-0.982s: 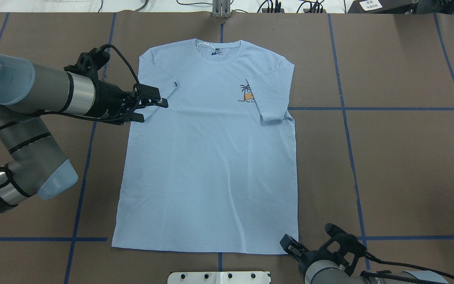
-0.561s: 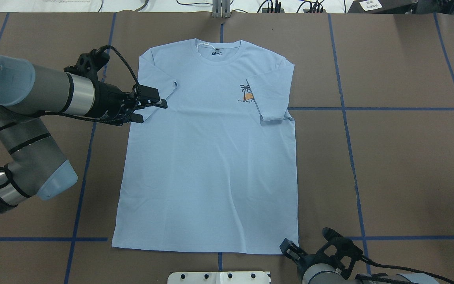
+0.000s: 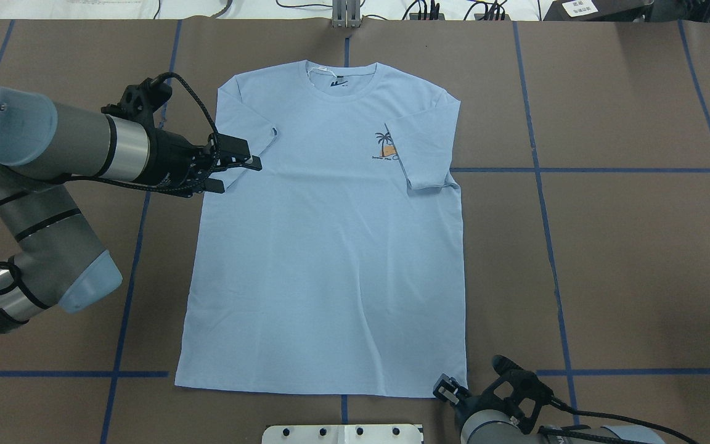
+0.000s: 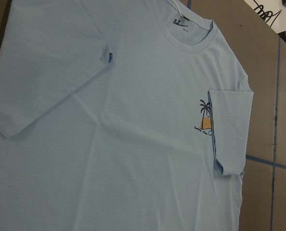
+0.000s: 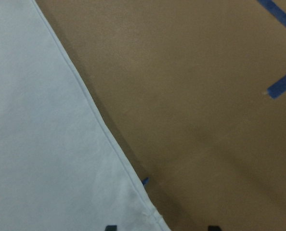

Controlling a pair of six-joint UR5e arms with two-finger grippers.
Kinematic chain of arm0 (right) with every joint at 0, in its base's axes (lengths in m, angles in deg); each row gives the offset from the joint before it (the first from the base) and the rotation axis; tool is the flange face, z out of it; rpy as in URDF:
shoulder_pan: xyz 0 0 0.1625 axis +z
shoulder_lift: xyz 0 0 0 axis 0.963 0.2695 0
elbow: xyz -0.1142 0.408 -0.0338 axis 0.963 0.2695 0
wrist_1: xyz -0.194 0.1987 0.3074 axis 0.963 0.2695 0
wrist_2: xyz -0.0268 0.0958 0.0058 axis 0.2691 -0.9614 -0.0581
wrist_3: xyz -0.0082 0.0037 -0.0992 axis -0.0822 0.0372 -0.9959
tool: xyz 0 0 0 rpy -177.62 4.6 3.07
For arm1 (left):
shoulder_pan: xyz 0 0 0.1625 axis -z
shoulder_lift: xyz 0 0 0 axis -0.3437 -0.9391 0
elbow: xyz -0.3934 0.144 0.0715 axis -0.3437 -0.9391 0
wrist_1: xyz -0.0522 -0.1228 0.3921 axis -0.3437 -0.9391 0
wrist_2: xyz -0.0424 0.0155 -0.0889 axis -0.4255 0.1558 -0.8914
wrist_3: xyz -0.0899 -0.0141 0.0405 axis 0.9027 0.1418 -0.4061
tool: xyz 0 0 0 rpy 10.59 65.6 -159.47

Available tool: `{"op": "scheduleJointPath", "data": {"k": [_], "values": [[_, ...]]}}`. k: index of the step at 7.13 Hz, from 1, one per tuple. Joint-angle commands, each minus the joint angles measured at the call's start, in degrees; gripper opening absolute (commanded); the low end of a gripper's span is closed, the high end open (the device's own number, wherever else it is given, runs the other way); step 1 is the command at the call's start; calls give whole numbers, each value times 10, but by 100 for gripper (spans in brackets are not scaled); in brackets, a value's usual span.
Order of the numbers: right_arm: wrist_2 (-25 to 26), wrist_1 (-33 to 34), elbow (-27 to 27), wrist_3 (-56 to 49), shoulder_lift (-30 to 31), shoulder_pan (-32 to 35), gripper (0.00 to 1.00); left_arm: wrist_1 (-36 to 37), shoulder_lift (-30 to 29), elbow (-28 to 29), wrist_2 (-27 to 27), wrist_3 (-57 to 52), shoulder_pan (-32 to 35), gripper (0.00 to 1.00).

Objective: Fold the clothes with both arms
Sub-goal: 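Lower the left gripper to the hem corner nearest it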

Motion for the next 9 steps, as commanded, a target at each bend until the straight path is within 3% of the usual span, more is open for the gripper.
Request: {"op": "scheduleJointPath", "data": {"k": [1, 2, 5, 8, 9], "values": [[1, 0, 2, 0, -6, 4, 57, 0, 0, 0, 0, -1, 0, 95], [1, 0, 2, 0, -6, 7, 54, 0, 1, 1, 0, -1, 0, 95], [0, 0, 2, -1, -7, 10, 0, 0, 1, 0, 1, -1, 0, 95], [-1, 1, -2, 0, -20, 13, 0, -1, 11, -19, 11, 45, -1, 95], [-2, 1, -16, -1, -20, 14, 0, 2, 63, -72, 29, 100, -27, 98]]}}
